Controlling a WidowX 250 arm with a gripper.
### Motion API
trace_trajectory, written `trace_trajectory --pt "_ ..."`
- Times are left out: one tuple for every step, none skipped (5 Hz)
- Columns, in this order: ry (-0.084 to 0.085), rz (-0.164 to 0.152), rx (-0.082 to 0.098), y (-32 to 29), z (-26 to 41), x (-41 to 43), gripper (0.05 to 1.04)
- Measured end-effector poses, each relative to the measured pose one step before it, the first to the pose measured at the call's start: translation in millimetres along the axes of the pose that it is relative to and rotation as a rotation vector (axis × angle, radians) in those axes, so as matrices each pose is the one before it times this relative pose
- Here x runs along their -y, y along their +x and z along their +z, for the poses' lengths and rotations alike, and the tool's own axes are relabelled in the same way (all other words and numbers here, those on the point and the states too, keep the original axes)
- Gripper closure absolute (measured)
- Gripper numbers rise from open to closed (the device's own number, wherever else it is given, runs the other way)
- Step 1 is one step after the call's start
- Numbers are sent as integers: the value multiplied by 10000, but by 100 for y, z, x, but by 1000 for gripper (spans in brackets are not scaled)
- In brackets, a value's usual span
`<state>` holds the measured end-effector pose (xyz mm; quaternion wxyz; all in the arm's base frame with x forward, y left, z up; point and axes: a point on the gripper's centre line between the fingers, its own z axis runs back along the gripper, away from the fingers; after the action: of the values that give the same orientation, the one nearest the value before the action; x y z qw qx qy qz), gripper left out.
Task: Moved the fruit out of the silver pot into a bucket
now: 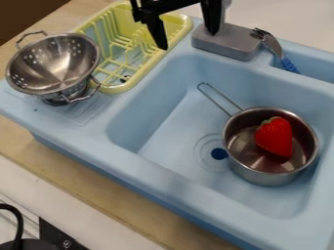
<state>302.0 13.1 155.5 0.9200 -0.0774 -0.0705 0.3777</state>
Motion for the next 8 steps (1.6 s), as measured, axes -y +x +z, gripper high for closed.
trace_trajectory --pt "173 37 -232 -251 -774 -286 86" --pt "83 -657 -382 -2360 -719 716 86" --pt "67 -797 -299 -1986 -382 840 86" --pt "-157 -1024 132 -2083 -542 10 86" --pt "-121 -871 398 -2113 -1047 795 86" --pt "-118 -483 357 -927 -813 1251 86" --pt "-76 -231 86 -320 -194 721 86" --pt "-77 -288 0 389 -268 463 86"
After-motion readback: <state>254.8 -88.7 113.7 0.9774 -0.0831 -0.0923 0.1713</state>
